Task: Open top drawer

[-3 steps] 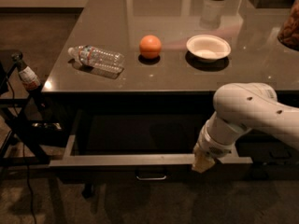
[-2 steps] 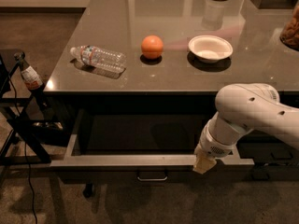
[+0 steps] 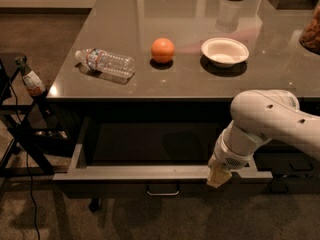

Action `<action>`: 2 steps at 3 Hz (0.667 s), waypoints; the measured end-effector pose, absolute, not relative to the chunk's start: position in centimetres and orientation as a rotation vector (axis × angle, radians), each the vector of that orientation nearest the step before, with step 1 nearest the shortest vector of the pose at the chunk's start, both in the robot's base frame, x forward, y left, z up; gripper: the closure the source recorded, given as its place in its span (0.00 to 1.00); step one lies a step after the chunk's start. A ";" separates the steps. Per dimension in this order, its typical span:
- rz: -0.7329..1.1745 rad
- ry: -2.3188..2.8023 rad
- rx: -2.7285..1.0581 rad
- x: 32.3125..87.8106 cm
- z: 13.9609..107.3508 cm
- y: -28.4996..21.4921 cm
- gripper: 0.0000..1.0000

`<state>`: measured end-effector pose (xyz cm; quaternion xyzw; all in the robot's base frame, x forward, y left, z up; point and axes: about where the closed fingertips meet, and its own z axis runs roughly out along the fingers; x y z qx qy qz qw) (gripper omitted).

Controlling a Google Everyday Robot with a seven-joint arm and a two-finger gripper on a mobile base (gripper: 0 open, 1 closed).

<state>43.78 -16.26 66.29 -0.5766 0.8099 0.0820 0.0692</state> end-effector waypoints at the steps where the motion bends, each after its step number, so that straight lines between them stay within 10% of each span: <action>1: 0.247 2.438 -1.736 43.8 66.3 -16.3 0.11; 2: 0.247 2.438 -1.736 43.8 66.3 -16.3 0.00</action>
Offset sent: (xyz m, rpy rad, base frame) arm 0.0000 0.0000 0.0000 0.0000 0.0000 0.0000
